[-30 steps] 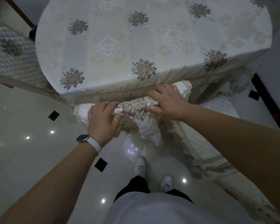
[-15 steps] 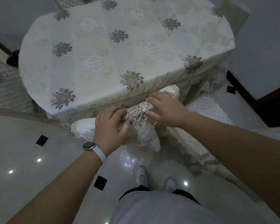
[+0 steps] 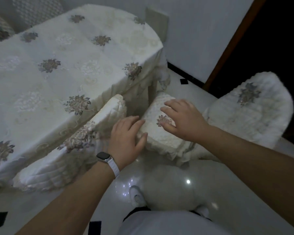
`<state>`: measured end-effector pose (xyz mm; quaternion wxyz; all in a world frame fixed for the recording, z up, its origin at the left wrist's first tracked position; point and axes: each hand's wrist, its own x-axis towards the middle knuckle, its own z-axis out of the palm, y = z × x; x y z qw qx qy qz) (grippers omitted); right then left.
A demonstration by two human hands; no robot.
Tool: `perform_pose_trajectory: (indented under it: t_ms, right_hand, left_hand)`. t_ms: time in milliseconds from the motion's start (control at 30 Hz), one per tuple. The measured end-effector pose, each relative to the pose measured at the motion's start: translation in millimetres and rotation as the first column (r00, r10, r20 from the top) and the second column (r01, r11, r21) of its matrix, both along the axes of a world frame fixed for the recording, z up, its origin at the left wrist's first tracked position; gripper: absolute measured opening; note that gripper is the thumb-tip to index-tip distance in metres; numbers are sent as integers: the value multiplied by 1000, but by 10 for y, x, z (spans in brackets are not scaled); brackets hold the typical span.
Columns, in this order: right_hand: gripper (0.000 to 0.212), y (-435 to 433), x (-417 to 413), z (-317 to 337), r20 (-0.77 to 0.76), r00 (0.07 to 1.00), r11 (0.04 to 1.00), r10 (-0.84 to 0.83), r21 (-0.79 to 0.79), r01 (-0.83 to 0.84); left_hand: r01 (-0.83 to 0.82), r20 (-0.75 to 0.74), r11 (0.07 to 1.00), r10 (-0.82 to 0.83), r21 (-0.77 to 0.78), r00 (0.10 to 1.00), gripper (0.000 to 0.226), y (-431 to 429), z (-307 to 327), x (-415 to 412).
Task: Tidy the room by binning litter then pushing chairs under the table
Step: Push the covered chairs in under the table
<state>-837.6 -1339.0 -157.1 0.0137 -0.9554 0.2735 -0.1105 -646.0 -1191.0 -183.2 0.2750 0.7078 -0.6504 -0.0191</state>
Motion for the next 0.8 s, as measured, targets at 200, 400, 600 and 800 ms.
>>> perform_pose_trajectory:
  t_ms: [200,400,600,800]
  right_hand:
    - [52,-144,-1297,231,-7,990,989,-140,-54,140]
    - [51,-298,-2653,357,14,973,970,-230,-75,231]
    - [53,-414,-3802,432,-92,942,947,-322,-7,323]
    - [56,-657,-4354,481,-63,935,937,-348,25,350]
  left_hand:
    - [108,47,994,-107,-7,993,41,-408,178,-1142]
    - [216,125,976,-211,-27,969,42,-843,299,-2421]
    - [290,149,955,-280,-53,948,41,-1183,345,-3456]
    - [324,199,946,-312,-30,929,43,-1679,491,-3934]
